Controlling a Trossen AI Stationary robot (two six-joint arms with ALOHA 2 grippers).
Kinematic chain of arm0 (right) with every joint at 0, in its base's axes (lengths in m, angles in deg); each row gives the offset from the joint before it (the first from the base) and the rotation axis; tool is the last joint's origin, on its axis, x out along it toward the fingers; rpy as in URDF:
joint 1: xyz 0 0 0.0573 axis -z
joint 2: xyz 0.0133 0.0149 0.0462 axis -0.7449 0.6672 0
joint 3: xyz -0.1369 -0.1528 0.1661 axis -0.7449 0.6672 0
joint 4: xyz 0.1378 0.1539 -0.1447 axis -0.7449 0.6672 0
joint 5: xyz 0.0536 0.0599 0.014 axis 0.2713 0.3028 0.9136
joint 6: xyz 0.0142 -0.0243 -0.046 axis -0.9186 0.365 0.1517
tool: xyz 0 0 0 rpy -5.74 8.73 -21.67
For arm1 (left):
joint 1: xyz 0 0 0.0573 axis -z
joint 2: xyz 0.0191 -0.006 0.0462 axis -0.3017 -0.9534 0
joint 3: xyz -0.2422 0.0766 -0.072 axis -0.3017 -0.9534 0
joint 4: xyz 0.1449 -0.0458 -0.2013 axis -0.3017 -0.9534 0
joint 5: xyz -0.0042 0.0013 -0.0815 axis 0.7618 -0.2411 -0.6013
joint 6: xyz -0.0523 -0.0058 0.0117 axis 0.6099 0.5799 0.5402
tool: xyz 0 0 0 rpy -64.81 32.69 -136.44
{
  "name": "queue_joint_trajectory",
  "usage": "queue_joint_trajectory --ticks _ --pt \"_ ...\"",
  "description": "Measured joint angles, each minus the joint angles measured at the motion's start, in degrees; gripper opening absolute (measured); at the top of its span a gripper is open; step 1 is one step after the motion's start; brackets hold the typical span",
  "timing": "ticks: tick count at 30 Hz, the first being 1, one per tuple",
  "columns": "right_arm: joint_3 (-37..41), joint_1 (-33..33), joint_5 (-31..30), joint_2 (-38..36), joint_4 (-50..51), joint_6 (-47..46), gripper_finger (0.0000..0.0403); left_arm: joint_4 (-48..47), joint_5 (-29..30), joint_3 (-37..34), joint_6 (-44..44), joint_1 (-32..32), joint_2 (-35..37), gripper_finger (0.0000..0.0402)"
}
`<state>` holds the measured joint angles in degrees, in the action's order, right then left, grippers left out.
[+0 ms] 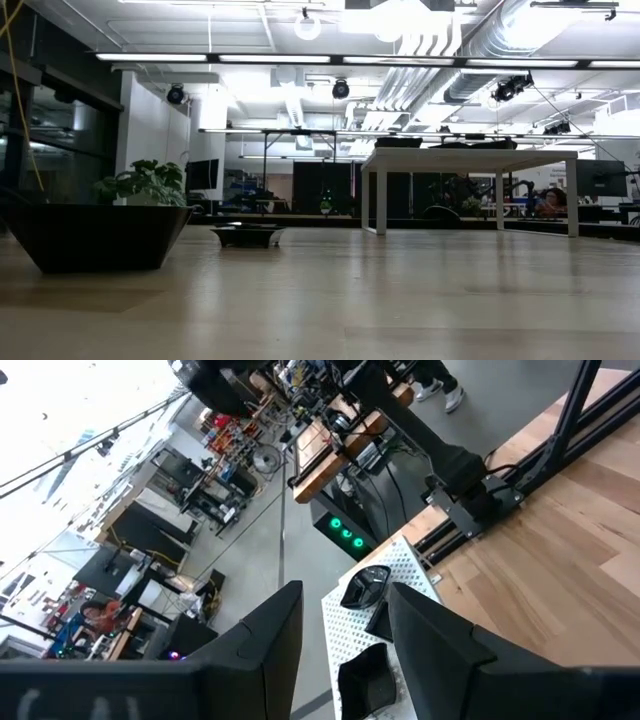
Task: Pick & Place Mini shaped plates
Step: Stack the leaf-shaped plate on top of the leaf-shaped plate on the shelf
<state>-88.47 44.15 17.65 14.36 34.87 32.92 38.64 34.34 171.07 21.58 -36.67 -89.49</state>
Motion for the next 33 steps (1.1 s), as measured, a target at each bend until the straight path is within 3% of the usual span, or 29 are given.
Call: queue_joint_trajectory --ticks 6,9,17,24,33 --pt "-6.5 11.2 5.6 2.9 20.1 -17.1 0.0000 -0.1 0.0 0.0 0.0 0.0 0.0 0.0146" --pt "-10.6 18.6 12.3 4.6 30.0 -24.8 0.0000 -1.2 0.0 0.0 0.0 0.0 0.0 0.0146" --pt "-15.4 36.5 25.0 12.0 49.9 -36.8 0.0000 -6.3 0.1 0.0 -0.2 0.0 0.0 0.0146" --pt "-15.4 46.2 29.9 18.3 62.0 -38.2 0.0000 -11.0 0.3 0.0 -1.6 0.0 0.0 0.0146" --pt "-15.4 54.1 34.4 23.3 67.0 -29.4 0.0000 -17.7 0.3 0.0 -3.5 0.0 0.0 0.0146"
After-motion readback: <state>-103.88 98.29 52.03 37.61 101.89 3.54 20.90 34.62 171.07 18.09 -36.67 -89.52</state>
